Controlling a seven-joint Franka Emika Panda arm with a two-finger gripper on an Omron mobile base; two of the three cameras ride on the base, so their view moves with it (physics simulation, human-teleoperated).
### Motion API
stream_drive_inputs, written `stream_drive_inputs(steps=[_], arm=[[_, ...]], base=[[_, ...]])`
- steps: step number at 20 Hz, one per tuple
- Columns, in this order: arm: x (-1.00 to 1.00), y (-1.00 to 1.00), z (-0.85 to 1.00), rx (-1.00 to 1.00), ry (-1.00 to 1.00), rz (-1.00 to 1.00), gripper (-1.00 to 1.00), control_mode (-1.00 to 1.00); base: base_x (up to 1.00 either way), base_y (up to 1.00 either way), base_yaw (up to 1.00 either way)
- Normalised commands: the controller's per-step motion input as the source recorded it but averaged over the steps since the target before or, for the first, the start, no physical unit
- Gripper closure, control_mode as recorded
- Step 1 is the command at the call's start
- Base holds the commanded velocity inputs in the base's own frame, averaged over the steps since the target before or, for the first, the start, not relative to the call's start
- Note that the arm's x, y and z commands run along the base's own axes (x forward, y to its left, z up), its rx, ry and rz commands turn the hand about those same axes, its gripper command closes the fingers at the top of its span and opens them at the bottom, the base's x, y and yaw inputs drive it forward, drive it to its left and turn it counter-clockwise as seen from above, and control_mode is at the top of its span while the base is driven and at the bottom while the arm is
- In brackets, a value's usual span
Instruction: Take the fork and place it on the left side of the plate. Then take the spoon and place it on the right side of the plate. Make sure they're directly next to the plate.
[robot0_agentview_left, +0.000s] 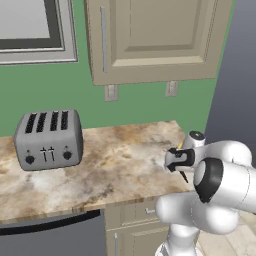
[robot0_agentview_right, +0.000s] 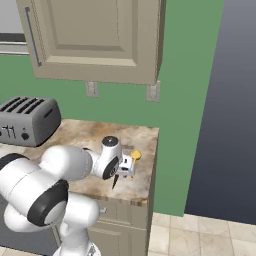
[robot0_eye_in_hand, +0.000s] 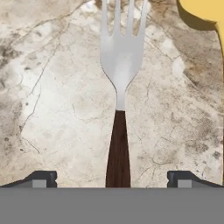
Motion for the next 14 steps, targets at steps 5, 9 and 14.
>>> stream_drive_inputs(steps=[5,9,14], arm=[[0.2,0.0,-0.17,0.0,0.0,0.0,-1.0,-1.0],[0.16,0.0,-0.22,0.0,0.0,0.0,-1.0,-1.0],[0.04,-0.03,-0.36,0.0,0.0,0.0,-1.0,-1.0]], base=[[0.0,0.0,0.0],[0.0,0.0,0.0],[0.0,0.0,0.0]])
